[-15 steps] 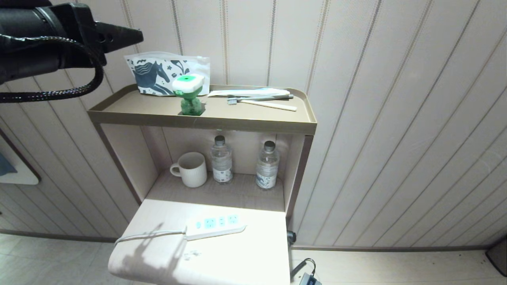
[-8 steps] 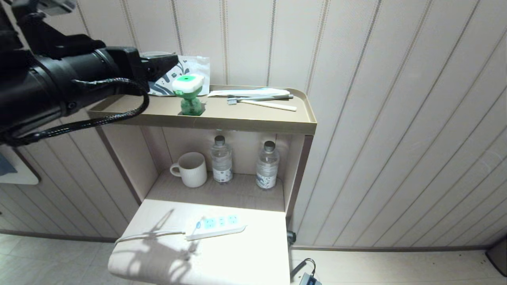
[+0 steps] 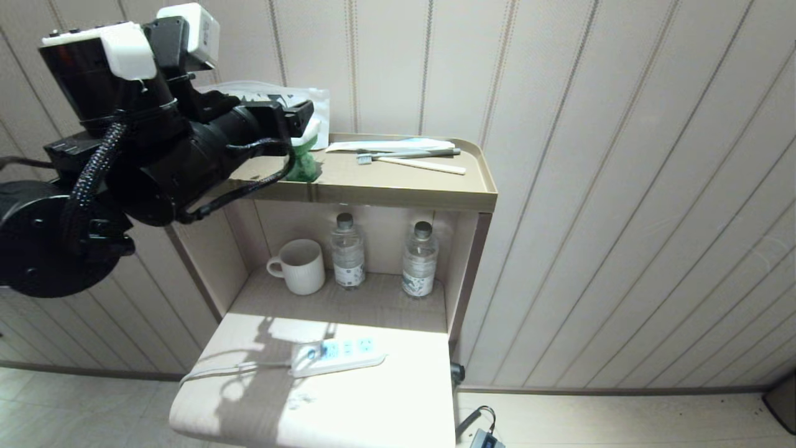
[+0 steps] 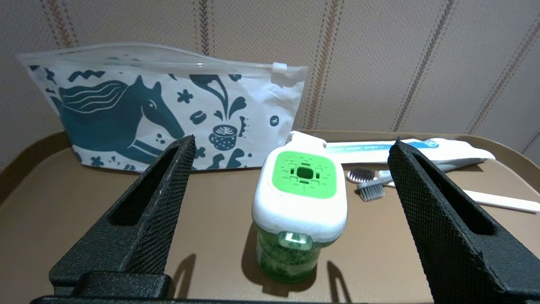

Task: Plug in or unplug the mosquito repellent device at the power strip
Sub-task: Insert the plug into the socket

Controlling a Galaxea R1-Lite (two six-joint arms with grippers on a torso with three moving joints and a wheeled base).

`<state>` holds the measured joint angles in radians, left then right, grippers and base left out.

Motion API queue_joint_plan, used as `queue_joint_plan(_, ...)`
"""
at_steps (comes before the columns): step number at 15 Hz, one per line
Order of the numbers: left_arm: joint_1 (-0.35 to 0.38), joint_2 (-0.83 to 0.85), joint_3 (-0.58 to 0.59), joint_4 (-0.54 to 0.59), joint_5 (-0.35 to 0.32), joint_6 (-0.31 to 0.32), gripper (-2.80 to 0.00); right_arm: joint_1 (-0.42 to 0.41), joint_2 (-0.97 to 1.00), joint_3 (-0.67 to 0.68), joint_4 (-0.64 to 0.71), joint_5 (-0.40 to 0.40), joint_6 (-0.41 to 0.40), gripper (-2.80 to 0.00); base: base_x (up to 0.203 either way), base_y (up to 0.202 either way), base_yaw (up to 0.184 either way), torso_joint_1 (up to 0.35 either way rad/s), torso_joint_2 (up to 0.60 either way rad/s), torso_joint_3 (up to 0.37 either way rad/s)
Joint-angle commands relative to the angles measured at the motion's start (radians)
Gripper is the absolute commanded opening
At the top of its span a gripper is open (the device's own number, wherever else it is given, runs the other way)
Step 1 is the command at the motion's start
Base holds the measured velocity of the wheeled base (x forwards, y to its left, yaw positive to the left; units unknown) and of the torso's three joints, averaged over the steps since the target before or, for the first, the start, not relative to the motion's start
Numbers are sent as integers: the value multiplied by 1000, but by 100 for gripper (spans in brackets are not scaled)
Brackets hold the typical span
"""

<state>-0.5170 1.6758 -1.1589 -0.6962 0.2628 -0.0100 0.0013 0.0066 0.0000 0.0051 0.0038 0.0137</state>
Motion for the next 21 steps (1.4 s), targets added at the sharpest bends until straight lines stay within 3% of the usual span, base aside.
queue_joint_plan(1, 0, 55, -15, -12, 3, -2, 0, 0, 0, 0, -1, 1, 0, -280, 0, 0, 0, 0, 0, 0)
queue_joint_plan(21, 21, 174, -122, -8, -22, -2, 0, 0, 0, 0, 0, 1, 0, -280, 0, 0, 0, 0, 0, 0)
